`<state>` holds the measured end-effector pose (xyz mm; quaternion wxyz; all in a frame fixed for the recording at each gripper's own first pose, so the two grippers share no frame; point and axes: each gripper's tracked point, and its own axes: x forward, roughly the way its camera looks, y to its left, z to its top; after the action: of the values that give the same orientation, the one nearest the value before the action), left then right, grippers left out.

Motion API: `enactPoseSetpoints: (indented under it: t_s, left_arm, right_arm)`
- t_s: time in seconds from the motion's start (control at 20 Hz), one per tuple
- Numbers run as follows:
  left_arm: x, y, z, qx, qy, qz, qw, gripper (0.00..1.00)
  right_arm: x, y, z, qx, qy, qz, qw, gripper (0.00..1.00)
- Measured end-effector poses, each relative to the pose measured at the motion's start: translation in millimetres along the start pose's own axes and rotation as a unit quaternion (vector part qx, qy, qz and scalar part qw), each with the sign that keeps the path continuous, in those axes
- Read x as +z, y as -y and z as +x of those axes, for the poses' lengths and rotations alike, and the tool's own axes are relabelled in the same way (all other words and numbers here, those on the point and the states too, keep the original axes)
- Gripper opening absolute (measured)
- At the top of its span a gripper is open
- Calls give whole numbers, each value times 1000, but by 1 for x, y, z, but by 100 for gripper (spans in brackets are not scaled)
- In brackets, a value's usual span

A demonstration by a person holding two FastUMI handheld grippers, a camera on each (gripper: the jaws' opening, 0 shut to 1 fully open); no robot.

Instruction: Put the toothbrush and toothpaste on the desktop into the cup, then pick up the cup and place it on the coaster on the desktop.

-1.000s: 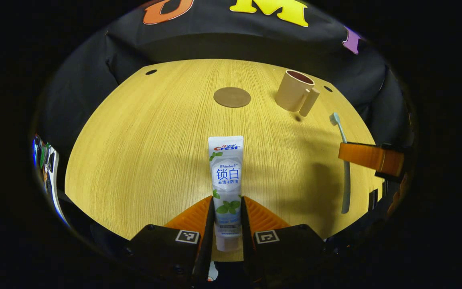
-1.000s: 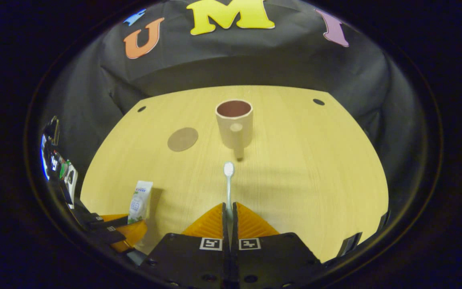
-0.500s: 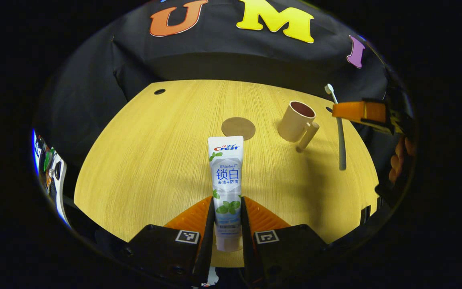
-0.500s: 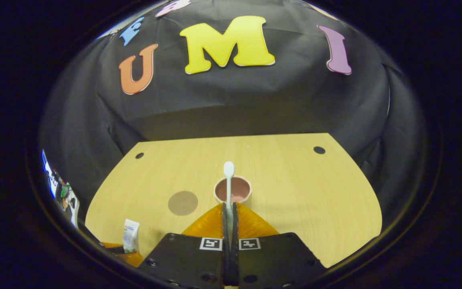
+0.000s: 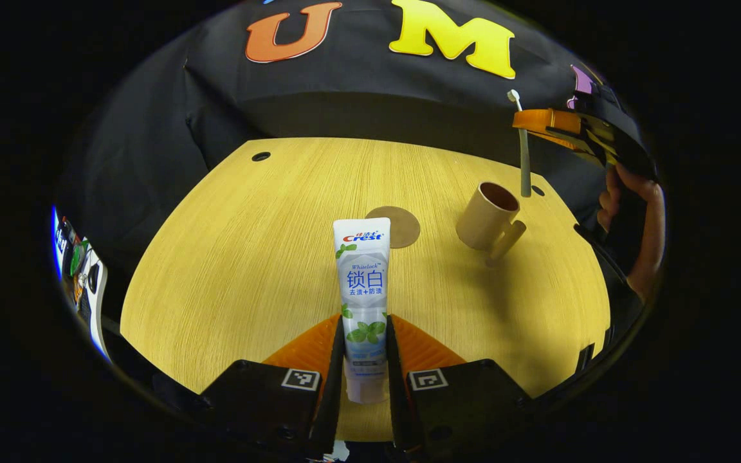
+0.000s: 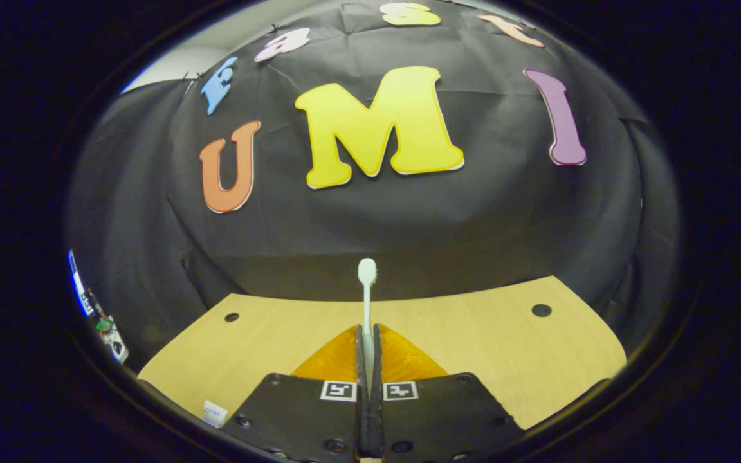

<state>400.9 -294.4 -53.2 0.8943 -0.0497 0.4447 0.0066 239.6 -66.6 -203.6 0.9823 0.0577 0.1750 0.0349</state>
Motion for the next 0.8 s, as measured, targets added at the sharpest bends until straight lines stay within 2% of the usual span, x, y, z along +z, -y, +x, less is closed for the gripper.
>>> enactPoseSetpoints:
  t_s: [0.35, 0.65, 0.8]
  left_arm:
    - [7, -4, 13, 4, -1, -7, 1000, 36]
    - [14, -5, 14, 6, 3, 0, 1000, 36]
    - [18, -1, 12, 6, 8, -2, 1000, 36]
  right_arm:
    - [-18, 10, 41, -2, 9, -11, 1000, 0]
    - [-35, 21, 45, -10, 5, -4, 1000, 0]
    - [-45, 22, 44, -8, -3, -2, 1000, 5]
